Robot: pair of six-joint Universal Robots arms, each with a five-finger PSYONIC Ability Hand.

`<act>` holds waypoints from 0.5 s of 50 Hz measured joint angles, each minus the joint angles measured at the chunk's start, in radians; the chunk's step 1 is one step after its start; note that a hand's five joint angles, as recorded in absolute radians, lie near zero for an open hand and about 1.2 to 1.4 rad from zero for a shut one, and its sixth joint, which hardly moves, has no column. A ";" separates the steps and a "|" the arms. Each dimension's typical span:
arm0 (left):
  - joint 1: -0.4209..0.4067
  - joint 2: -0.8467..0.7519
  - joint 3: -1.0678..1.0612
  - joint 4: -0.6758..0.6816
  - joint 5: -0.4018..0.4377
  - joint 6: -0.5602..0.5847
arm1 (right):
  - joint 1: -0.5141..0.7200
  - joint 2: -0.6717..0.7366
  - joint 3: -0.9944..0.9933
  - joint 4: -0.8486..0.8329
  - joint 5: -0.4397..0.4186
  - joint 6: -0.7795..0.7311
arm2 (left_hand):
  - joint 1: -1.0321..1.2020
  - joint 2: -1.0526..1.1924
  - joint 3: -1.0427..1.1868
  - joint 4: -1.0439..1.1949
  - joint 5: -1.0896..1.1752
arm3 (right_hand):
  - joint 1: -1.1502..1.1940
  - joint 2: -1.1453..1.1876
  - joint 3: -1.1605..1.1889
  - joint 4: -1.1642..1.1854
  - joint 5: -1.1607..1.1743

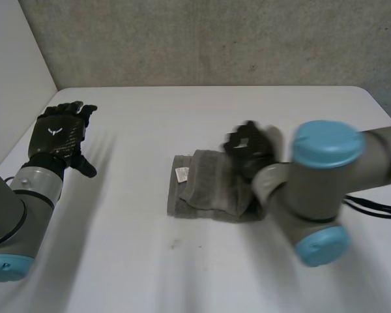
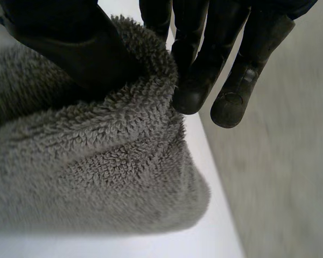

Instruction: Fold the towel.

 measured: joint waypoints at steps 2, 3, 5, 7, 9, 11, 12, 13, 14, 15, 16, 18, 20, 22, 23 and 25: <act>-0.007 0.007 0.009 -0.001 0.000 -0.001 | 0.080 0.049 -0.066 0.004 -0.014 -0.078 | 0.000 0.000 0.000 0.000 0.000 | 0.000 0.006 0.000 0.000 0.000; -0.009 0.009 0.011 -0.002 0.000 -0.001 | 0.098 0.062 -0.081 0.005 -0.019 -0.098 | 0.000 0.000 0.000 0.000 0.000 | 0.000 0.006 0.000 0.000 0.000; -0.019 0.019 0.025 -0.004 -0.001 -0.002 | 0.162 0.115 -0.135 0.013 -0.051 -0.173 | 0.000 0.000 0.000 0.000 0.000 | 0.000 0.006 0.000 0.000 0.000; -0.028 0.026 0.041 -0.007 -0.001 -0.003 | 0.199 0.152 -0.167 0.021 -0.080 -0.218 | 0.000 0.000 0.000 0.000 0.000 | 0.000 0.006 0.000 0.000 0.000; -0.040 0.033 0.063 -0.014 -0.002 -0.005 | 0.227 0.186 -0.192 0.033 -0.109 -0.254 | 0.000 0.000 0.000 0.000 0.000 | -0.012 0.000 -0.016 -0.017 -0.019; -0.059 0.040 0.094 -0.027 -0.003 -0.006 | 0.245 0.213 -0.211 0.047 -0.126 -0.274 | 0.000 0.000 0.000 0.000 0.000 | -0.181 -0.149 -0.201 -0.204 -0.193; -0.063 0.040 0.101 -0.031 -0.003 -0.006 | 0.247 0.217 -0.214 0.050 -0.125 -0.274 | 0.000 0.000 0.000 0.000 0.000 | -0.240 -0.210 -0.260 -0.263 -0.253; -0.075 0.042 0.119 -0.043 -0.004 -0.007 | 0.250 0.221 -0.219 0.057 -0.118 -0.268 | 0.000 0.000 0.000 0.000 0.000 | -0.490 -0.465 -0.506 -0.486 -0.504; -0.088 0.042 0.139 -0.059 -0.004 -0.009 | 0.249 0.219 -0.220 0.062 -0.109 -0.254 | 0.000 0.000 0.000 0.000 0.000 | -0.692 -0.672 -0.688 -0.687 -0.716; -0.096 0.042 0.150 -0.069 -0.005 -0.011 | 0.248 0.215 -0.219 0.064 -0.101 -0.242 | 0.000 0.000 0.000 0.000 0.000 | -0.771 -0.753 -0.789 -0.786 -0.821; -0.108 0.041 0.170 -0.086 -0.006 -0.015 | 0.245 0.202 -0.217 0.067 -0.083 -0.207 | 0.000 0.000 0.000 0.000 0.000 | -0.927 -0.896 -0.933 -0.928 -0.966; -0.131 0.037 0.209 -0.119 -0.008 -0.028 | 0.236 0.174 -0.209 0.072 -0.058 -0.140 | 0.000 0.000 0.000 0.000 0.000 | -1.049 -1.025 -1.083 -1.075 -1.103; -0.153 0.026 0.252 -0.157 -0.010 -0.052 | 0.218 0.134 -0.194 0.075 -0.036 -0.043 | 0.000 0.000 0.000 0.000 0.000 | -1.071 -1.034 -1.097 -1.082 -1.107; -0.176 0.003 0.309 -0.204 -0.011 -0.097 | 0.185 0.070 -0.166 0.079 -0.018 0.107 | 0.000 0.000 0.000 0.000 0.000 | -1.078 -1.034 -1.097 -1.082 -1.107; -0.185 -0.011 0.335 -0.226 -0.012 -0.122 | 0.167 0.040 -0.151 0.079 -0.012 0.176 | 0.000 0.000 0.000 0.000 0.000 | -1.080 -1.034 -1.097 -1.082 -1.107; -0.203 -0.043 0.385 -0.266 -0.013 -0.174 | 0.131 -0.014 -0.122 0.080 -0.008 0.299 | 0.000 0.000 0.000 0.000 0.000 | -1.080 -1.034 -1.097 -1.082 -1.107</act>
